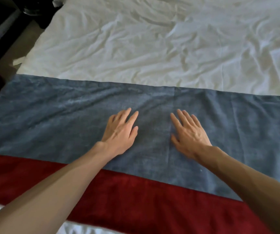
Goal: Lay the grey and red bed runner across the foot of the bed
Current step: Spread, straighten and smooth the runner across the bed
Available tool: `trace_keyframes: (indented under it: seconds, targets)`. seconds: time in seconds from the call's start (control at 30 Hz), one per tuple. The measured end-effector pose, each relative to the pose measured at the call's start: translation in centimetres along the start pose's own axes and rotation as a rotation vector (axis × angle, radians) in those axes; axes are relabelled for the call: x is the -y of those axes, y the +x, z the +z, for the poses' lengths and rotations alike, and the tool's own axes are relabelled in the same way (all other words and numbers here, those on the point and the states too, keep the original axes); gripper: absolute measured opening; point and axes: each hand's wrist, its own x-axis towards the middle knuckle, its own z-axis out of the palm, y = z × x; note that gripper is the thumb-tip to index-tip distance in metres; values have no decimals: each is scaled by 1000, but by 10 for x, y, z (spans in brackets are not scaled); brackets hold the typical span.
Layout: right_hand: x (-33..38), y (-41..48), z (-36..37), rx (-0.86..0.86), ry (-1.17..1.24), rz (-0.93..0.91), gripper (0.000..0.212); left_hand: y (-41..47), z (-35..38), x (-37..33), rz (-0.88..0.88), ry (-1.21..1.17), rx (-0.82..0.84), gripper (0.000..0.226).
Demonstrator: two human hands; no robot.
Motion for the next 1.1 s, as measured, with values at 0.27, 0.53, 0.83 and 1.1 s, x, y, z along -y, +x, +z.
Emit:
trace_keyframes:
  seconds: [0.27, 0.53, 0.83, 1.1]
  targets:
    - [-6, 76, -7, 77, 59, 33, 64, 72, 5, 40, 29, -13, 158, 60]
    - [-4, 152, -20, 13, 165, 119, 35, 107, 19, 50, 117, 96, 9, 12]
    - [-7, 181, -27, -46, 296, 280, 21, 116, 19, 68, 257, 0, -83, 22]
    - [-5, 187, -23, -120, 214, 255, 13, 177, -6, 101, -107, -81, -46, 24]
